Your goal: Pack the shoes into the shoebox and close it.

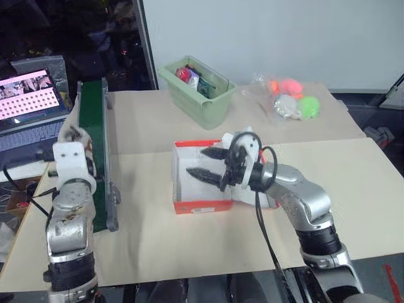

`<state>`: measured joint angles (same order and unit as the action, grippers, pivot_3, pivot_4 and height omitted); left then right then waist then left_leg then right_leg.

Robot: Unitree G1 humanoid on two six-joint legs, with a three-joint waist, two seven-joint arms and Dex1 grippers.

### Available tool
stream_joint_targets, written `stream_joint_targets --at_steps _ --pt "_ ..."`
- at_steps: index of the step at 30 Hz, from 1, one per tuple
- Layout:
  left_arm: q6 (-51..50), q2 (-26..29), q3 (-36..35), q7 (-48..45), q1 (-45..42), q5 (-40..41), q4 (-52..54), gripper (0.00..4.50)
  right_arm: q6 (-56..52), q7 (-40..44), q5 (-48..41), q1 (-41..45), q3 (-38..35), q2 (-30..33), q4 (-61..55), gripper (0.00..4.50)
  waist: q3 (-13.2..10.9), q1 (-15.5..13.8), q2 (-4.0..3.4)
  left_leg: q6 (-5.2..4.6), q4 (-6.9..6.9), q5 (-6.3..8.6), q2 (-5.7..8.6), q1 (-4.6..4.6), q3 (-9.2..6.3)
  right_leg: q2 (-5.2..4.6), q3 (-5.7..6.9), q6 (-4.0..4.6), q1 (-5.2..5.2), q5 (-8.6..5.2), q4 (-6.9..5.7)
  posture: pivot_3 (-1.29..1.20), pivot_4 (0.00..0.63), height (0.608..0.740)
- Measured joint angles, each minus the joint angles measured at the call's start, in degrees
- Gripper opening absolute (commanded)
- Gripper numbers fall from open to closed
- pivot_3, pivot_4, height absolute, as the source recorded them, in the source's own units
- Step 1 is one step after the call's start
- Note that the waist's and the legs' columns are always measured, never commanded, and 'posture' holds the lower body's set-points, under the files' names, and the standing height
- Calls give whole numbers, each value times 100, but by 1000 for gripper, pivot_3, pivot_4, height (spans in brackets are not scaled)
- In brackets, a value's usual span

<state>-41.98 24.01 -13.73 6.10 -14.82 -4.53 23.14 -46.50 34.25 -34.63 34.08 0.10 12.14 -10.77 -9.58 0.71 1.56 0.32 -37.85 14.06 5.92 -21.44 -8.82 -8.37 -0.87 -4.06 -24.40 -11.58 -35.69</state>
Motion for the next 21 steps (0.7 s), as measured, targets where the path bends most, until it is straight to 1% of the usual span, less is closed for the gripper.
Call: stream_joint_targets --at_steps 3,5,6,8,10,11,15,21 --pt "593 -34 535 -144 -278 -129 241 1630 -928 -794 -922 565 -884 -566 485 4500 1 -34 -1 -4 0 2 0 -7 -3 0 -1 4 -5 3 3 0 150 740" --pt "714 -308 744 -367 -392 58 269 1630 -1401 -1184 -1458 786 -1293 -815 786 4500 1 -30 -2 -7 1 4 1 -16 -3 0 -1 4 -11 3 4 0 150 740" --pt "697 -546 770 -515 -440 273 270 1630 -1592 -1387 -1678 868 -1512 -917 956 4500 1 -28 -3 -7 1 3 0 -21 -3 -1 0 4 -13 3 1 0 150 740" --pt "484 -1301 864 -954 -508 1136 326 1630 -1983 -1886 -2179 1056 -1919 -1203 1384 4500 1 -14 -2 -6 -3 1 2 -52 -2 -1 0 9 -41 6 -9 0 150 740" --pt "184 -1681 1023 -1250 -546 1745 425 1630 -2134 -2157 -2429 1155 -2062 -1372 1580 4500 1 18 -2 -1 -13 -3 2 -90 2 -1 -1 12 -83 8 -29 0 150 740" --pt "18 -1823 1094 -1366 -586 2012 489 1630 -2187 -2295 -2548 1208 -2119 -1446 1659 4500 1 48 -2 2 -13 -5 0 -91 6 -1 -2 13 -87 8 -39 0 150 740" --pt "-413 -1982 904 -1385 -810 2492 593 1630 -2239 -2607 -2829 1311 -2312 -1467 1691 4500 4 195 -7 -3 -13 -2 -3 -78 10 2 -8 14 -81 9 -28 0 150 740" --pt "-626 -1828 831 -1388 -886 2613 593 1630 -2238 -2822 -2873 1310 -2292 -1563 1695 4500 4 189 -7 -2 -13 -3 -2 -78 39 4 -8 14 -81 9 -30 0 150 740"
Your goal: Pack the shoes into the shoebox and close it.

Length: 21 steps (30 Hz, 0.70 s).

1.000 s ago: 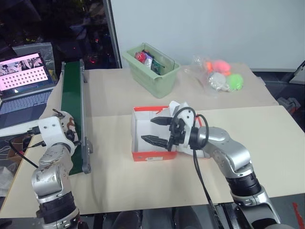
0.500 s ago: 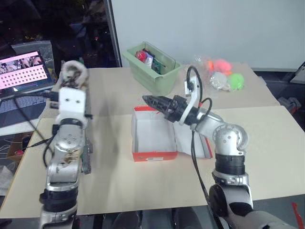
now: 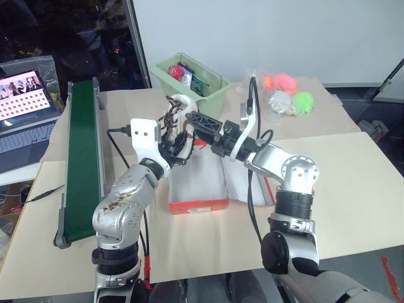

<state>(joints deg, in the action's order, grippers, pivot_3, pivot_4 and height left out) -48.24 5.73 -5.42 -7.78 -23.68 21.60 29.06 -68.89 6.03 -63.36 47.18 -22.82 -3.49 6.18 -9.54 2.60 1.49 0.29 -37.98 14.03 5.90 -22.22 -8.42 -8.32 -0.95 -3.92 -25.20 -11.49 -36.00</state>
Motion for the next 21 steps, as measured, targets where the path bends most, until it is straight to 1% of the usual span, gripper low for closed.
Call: stream_joint_targets --at_steps 6,11,16,21 --pt "-65 35 -41 1 -4 56 -3 1630 79 -9 28 -28 132 36 -2 4500 0 0 0 0 0 0 0 -3 2 0 0 0 -2 0 0 0 150 740" --pt "-65 158 -39 -58 -49 83 -42 1630 116 175 105 -30 267 278 -2 4500 0 -12 0 0 0 0 0 -1 14 0 0 0 0 0 4 0 150 740" --pt "-40 447 -39 -231 -72 107 -70 1630 112 340 149 -35 398 588 17 4500 0 -1 0 0 0 0 -1 -2 16 0 0 0 -1 0 0 0 150 740" --pt "-26 602 -187 -306 -54 132 -63 1630 74 356 148 -63 413 780 28 4500 0 -3 0 0 0 0 -1 -1 17 0 -1 0 -1 0 4 0 150 740"
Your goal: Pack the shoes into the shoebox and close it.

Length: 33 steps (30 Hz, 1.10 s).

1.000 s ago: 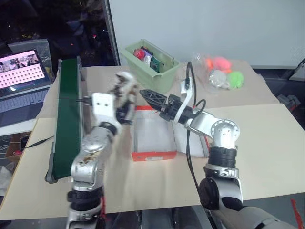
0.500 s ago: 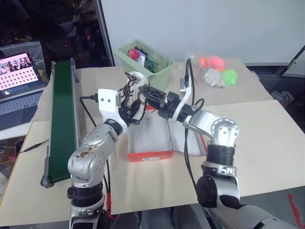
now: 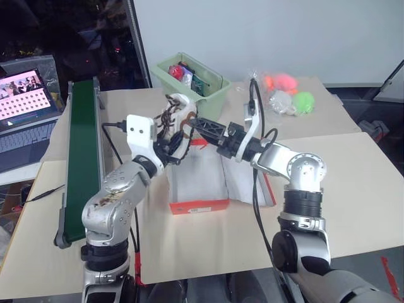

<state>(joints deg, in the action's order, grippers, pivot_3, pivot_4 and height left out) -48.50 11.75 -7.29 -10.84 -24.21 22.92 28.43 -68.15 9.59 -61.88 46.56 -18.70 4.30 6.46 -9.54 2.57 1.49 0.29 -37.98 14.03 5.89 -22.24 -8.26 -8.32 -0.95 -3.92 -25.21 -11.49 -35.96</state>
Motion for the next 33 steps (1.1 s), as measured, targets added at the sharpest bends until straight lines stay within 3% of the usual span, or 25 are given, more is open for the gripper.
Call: stream_joint_targets --at_steps 9,25,33 --pt "2 12 -39 -16 42 64 16 1630 -19 20 -3 -15 59 41 0 4500 0 -5 0 0 0 0 0 -1 0 0 -1 0 0 0 -1 0 150 740" --pt "-9 -203 155 68 -153 321 54 1630 485 265 240 247 257 -511 718 4500 0 0 0 1 -2 0 0 0 0 0 -2 1 0 1 -7 0 150 740" --pt "-9 -124 177 135 -174 278 25 1547 644 407 318 382 262 -568 859 2495 0 4 -1 1 -2 -1 0 -1 0 0 -2 2 -1 1 -11 0 150 740"
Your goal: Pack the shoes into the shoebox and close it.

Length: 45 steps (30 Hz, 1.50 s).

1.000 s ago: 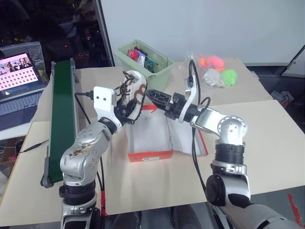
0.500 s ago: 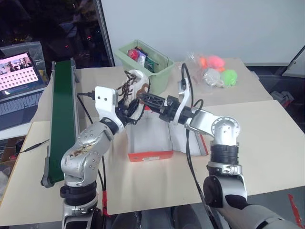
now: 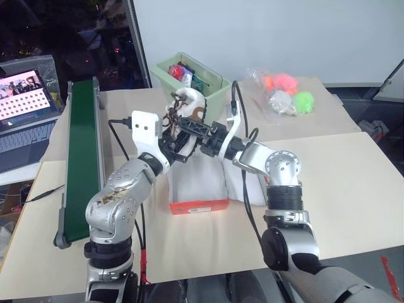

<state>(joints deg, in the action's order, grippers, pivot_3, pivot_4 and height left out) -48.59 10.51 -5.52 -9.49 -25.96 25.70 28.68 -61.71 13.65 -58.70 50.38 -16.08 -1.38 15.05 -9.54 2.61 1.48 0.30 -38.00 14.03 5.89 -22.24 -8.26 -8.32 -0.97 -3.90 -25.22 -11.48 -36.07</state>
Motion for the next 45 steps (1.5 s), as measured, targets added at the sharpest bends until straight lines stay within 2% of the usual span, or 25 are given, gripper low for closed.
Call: stream_joint_targets --at_steps 2,7,9,10,14,19,21,25,27,29,31,33,36,41,45 --pt "17 25 27 0 0 -39 0 1547 15 -6 6 3 0 -20 0 2322 0 -3 0 0 0 0 1 0 0 0 0 0 0 0 0 0 150 740" --pt "23 62 55 -1 0 -93 0 1547 19 -19 17 3 1 -22 -7 2302 0 2 0 0 0 0 0 0 -1 0 0 0 0 0 -1 0 150 740" --pt "38 85 64 -1 -1 -96 0 2129 23 -34 22 3 -2 -30 -13 2299 0 2 0 0 0 0 0 0 0 0 0 0 0 0 -1 0 150 740" --pt "84 86 52 1 0 -105 -10 2264 35 -50 19 2 -14 -39 -23 2299 0 2 0 0 0 0 0 0 -1 0 0 0 0 0 0 0 150 740" --pt "319 227 37 -22 1 -190 -37 3534 139 -134 -5 0 -39 -136 -179 2299 0 4 -1 1 0 0 -1 0 -2 0 0 0 -1 0 -1 0 150 740" --pt "621 414 140 -33 86 -428 -36 3534 496 -350 287 -51 150 -210 -448 2299 1 0 -1 1 0 0 1 0 -4 0 -1 1 -1 0 -2 0 150 740" --pt "684 437 269 -133 231 -441 34 3534 1043 -676 865 -49 155 25 -471 2299 2 -45 -3 3 -2 -2 5 -2 0 -2 1 0 -1 0 0 0 150 740" --pt "1018 965 322 -494 533 -614 163 3534 1798 -1010 1763 -4 139 538 -266 2299 2 -25 -3 33 -2 -19 4 -2 6 -1 -1 1 -3 0 1 0 150 740" --pt "1171 1203 319 -841 753 -546 322 3534 1891 -965 2234 62 385 990 -103 2299 1 5 -3 32 -2 -18 2 -3 16 -1 -9 1 -5 0 1 0 150 740" --pt "1337 1628 273 -1323 1122 -480 383 3534 1587 -650 2591 125 809 1643 -110 2299 0 26 -6 27 1 -16 -5 -2 30 3 -16 1 -12 0 4 0 150 740" --pt "1433 1871 191 -1643 1318 -467 373 3534 1204 -404 2635 185 996 1943 -181 2299 0 37 -6 -6 2 3 -16 0 35 13 -18 2 -12 0 11 0 150 740" --pt "1762 2389 187 -2266 1565 -436 311 3534 304 66 2444 343 1339 2279 -426 2299 -4 57 -14 -7 2 4 -49 5 56 43 -33 24 -10 12 17 0 150 740" --pt "2089 2653 151 -2840 1695 -390 154 3534 -706 639 2220 639 1703 2670 -669 2299 -5 18 -16 -12 2 8 -65 11 61 59 -31 28 -1 14 31 0 150 740" --pt "2638 2908 238 -3560 1728 -403 -138 3534 -2336 1131 1905 1196 1826 2788 -553 2299 -5 -14 -16 -18 2 12 -75 13 66 68 -33 34 2 18 28 0 150 740" --pt "2747 2898 357 -3733 1677 -411 -254 3534 -2959 1196 1904 1345 1879 2662 -169 2299 -5 -15 -16 -20 1 14 -76 8 66 69 -33 37 -1 20 23 0 150 740"
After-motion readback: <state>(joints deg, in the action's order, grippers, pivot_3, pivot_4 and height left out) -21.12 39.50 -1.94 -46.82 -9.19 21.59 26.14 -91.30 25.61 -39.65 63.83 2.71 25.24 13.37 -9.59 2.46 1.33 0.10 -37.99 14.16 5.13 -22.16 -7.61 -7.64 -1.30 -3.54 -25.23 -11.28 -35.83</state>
